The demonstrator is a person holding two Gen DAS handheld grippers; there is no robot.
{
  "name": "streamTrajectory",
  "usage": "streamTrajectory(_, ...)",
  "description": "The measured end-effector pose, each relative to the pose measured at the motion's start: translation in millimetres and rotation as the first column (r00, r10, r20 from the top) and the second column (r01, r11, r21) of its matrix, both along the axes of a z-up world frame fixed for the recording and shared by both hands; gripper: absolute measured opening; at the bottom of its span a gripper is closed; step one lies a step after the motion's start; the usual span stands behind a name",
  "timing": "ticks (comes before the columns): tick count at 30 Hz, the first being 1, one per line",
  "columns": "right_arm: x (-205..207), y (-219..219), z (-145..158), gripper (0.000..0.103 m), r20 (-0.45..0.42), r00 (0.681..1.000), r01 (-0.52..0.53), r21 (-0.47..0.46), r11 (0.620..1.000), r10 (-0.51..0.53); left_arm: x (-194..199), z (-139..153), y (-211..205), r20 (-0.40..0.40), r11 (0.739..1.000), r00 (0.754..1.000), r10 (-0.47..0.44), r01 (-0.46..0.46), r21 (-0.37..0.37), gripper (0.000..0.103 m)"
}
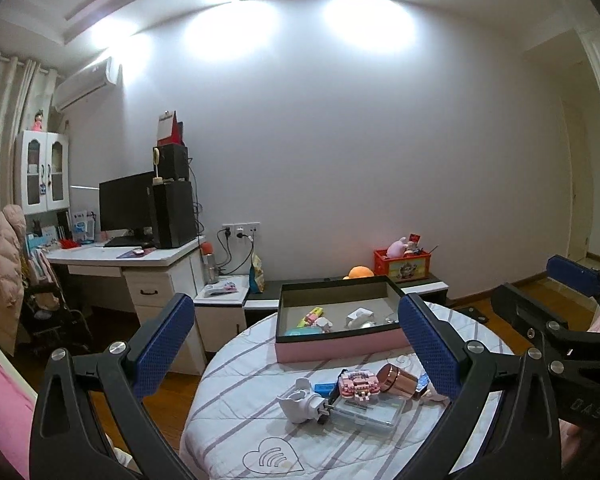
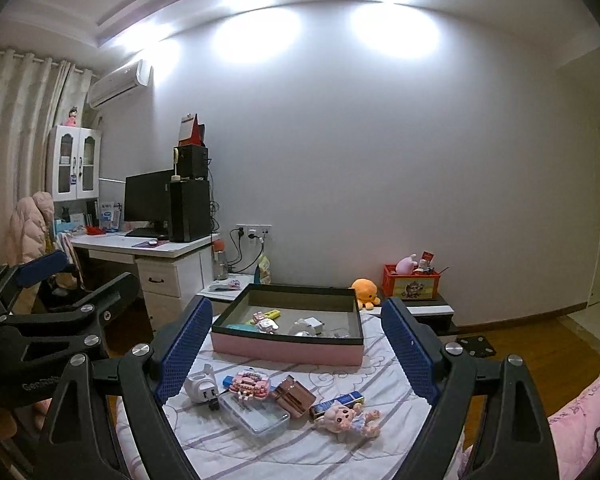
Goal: Organize rigid objects
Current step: 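Withdraw both tools from the pink box back over the bed, then grasp the white plastic dryer part with the left gripper while the right grasps the doll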
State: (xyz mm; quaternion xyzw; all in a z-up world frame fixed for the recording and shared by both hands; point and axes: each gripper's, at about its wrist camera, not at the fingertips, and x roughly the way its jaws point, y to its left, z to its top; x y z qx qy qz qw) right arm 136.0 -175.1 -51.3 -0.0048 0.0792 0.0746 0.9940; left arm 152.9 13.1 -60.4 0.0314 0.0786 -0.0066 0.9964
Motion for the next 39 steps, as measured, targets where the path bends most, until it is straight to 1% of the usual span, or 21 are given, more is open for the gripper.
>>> streamTrajectory(6,-1,1,-3,0.088,-0.009,1.000,0.006,-0.006,1.000,-0.006,3,-6,-1,-0.013,1.000,1.000,-0.007,0.006,-0.006,0.103)
streamTrajectory(9,2,0,-7,0.088,-0.020,1.000,0.003,-0.003,1.000,-0.003,10,-14,1,-0.044,0.999,0.999,-0.026,0.025,-0.023,0.103)
streamTrajectory(12,9,-1,-15,0.088,-0.055,0.998,-0.005,0.010,1.000,0.006,19,-28,5,-0.098,0.996,0.993,-0.064,0.058,-0.065,0.103)
streamTrajectory(14,14,-4,-25,0.088,-0.083,0.996,-0.014,0.020,1.000,0.016,28,-43,11,-0.156,0.990,0.983,-0.101,0.085,-0.109,0.103)
streamTrajectory(15,19,-4,-32,0.088,-0.111,0.993,-0.020,0.033,0.999,0.023,33,-52,13,-0.185,0.987,0.976,-0.118,0.095,-0.132,0.103)
streamTrajectory(17,29,-7,-46,0.088,-0.162,0.986,-0.028,0.057,0.998,0.036,42,-68,16,-0.241,0.986,0.964,-0.116,0.081,-0.148,0.103)
streamTrajectory(18,37,-7,-56,0.088,-0.197,0.980,-0.023,0.057,0.998,0.034,45,-75,17,-0.264,0.988,0.959,-0.107,0.072,-0.140,0.103)
streamTrajectory(23,59,-12,-93,0.088,-0.305,0.952,0.003,0.032,0.999,0.007,63,-109,19,-0.358,0.994,0.931,-0.065,0.029,-0.103,0.103)
streamTrajectory(26,71,-21,-110,0.088,-0.354,0.935,0.024,0.029,0.999,-0.012,79,-130,20,-0.423,0.996,0.905,-0.038,0.001,-0.087,0.103)
streamTrajectory(30,87,-35,-126,0.088,-0.394,0.917,0.070,0.013,0.997,-0.059,102,-147,23,-0.476,0.997,0.879,-0.013,-0.027,-0.078,0.103)
streamTrajectory(33,98,-44,-135,0.088,-0.416,0.907,0.085,0.022,0.996,-0.068,118,-154,26,-0.492,0.996,0.871,-0.007,-0.040,-0.085,0.103)
streamTrajectory(37,110,-49,-142,0.088,-0.437,0.897,0.090,0.022,0.996,-0.072,141,-161,30,-0.512,0.993,0.859,-0.023,-0.040,-0.112,0.103)
streamTrajectory(39,116,-50,-146,0.088,-0.447,0.892,0.093,0.023,0.995,-0.073,150,-164,31,-0.521,0.990,0.852,-0.061,-0.013,-0.138,0.103)
